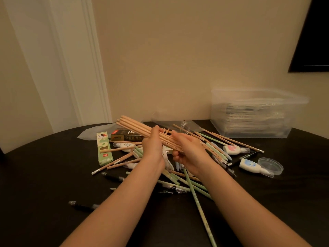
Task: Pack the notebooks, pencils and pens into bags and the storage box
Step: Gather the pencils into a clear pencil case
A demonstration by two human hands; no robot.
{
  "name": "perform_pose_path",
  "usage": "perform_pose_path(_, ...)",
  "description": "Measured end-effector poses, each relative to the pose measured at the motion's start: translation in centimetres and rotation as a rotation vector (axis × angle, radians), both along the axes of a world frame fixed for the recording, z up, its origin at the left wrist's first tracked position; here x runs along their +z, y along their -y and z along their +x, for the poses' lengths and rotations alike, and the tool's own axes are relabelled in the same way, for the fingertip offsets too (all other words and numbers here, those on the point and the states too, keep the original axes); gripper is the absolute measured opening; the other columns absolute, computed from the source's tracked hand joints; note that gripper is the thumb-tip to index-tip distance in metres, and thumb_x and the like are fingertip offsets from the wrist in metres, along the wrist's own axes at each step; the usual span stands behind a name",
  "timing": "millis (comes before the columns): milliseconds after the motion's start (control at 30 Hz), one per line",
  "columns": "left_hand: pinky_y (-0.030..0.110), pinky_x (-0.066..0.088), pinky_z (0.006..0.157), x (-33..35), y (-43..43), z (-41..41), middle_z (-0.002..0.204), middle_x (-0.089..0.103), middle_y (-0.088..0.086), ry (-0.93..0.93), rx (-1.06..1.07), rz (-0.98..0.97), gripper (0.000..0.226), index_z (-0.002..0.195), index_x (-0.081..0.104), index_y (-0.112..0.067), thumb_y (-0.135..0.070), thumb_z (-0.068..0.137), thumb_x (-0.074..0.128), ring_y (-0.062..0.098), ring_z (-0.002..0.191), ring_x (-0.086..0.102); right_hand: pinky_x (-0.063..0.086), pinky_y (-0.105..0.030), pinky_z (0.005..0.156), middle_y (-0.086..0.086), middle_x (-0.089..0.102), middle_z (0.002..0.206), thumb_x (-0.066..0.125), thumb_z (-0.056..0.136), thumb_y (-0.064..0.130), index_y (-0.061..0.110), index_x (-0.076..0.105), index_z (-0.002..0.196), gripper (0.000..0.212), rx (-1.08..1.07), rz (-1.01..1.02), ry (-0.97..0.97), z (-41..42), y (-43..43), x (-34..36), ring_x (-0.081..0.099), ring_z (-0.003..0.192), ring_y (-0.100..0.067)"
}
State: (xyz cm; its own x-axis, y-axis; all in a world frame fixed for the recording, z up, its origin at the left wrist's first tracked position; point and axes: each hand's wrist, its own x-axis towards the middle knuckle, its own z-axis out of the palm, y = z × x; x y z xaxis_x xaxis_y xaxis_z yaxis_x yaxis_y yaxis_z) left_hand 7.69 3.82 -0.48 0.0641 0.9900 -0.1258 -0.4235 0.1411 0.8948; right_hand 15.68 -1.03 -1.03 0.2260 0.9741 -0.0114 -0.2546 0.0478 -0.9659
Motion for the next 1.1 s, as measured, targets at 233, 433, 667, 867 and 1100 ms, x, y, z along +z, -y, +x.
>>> perform_pose_path(233, 0.022, 0.037, 0.054, 1.1, 0.2, 3.2, 0.063, 0.052, 0.001, -0.073, -0.063, 0.033, 0.025, 0.07, 0.05, -0.014, -0.022, 0.093, 0.048, 0.011, 0.058, 0.05, 0.031, -0.015, 0.037, 0.002, 0.055, 0.056, 0.054, 0.096, 0.024, 0.01, 0.068, 0.081, 0.025, -0.161, 0.073, -0.008, 2.0, -0.6, -0.4, 0.039, 0.041, -0.006)
perform_pose_path(433, 0.029, 0.036, 0.075, 1.6, -1.8, 4.6, 0.078, 0.061, 0.001, -0.163, -0.397, 0.026, 0.013, 0.085, 0.06, -0.017, -0.03, 0.088, 0.059, 0.013, 0.082, 0.056, 0.023, -0.016, 0.035, -0.004, 0.049, 0.055, 0.054, 0.095, 0.016, 0.0, 0.068, 0.086, 0.023, -0.313, 0.1, -0.006, 5.0, -1.5, 0.1, 0.032, 0.036, -0.007)
perform_pose_path(667, 0.029, 0.033, 0.091, 1.2, -5.8, 5.2, 0.122, 0.059, -0.002, -0.535, -0.594, 0.267, 0.033, 0.12, 0.058, -0.017, -0.025, 0.088, 0.062, 0.013, 0.116, 0.05, 0.029, -0.017, 0.04, -0.003, 0.05, 0.059, 0.056, 0.094, 0.023, 0.007, 0.07, 0.088, 0.022, -0.515, 0.007, 0.001, 10.2, -2.6, -0.1, 0.036, 0.043, -0.007)
perform_pose_path(867, 0.04, 0.033, 0.109, 0.3, -12.4, 5.7, 0.148, 0.032, 0.002, -1.399, -0.429, 0.721, 0.076, 0.143, 0.029, -0.028, -0.005, 0.081, 0.065, 0.022, 0.135, 0.03, 0.035, -0.016, 0.044, -0.008, 0.063, 0.075, 0.058, 0.094, 0.023, 0.014, 0.068, 0.083, 0.018, -0.675, -0.016, 0.018, 13.4, -4.2, -0.7, 0.043, 0.049, -0.007)
perform_pose_path(1100, 0.047, 0.005, 0.115, -0.3, -16.3, 8.4, 0.159, 0.0, 0.0, -1.763, -0.617, 0.95, 0.095, 0.149, 0.007, -0.035, -0.031, 0.079, 0.071, 0.021, 0.145, -0.003, 0.037, -0.017, 0.048, -0.007, 0.065, 0.079, 0.057, 0.093, 0.024, 0.014, 0.068, 0.086, 0.016, -0.734, -0.048, -0.029, 15.2, -5.4, -1.5, 0.046, 0.053, -0.007)
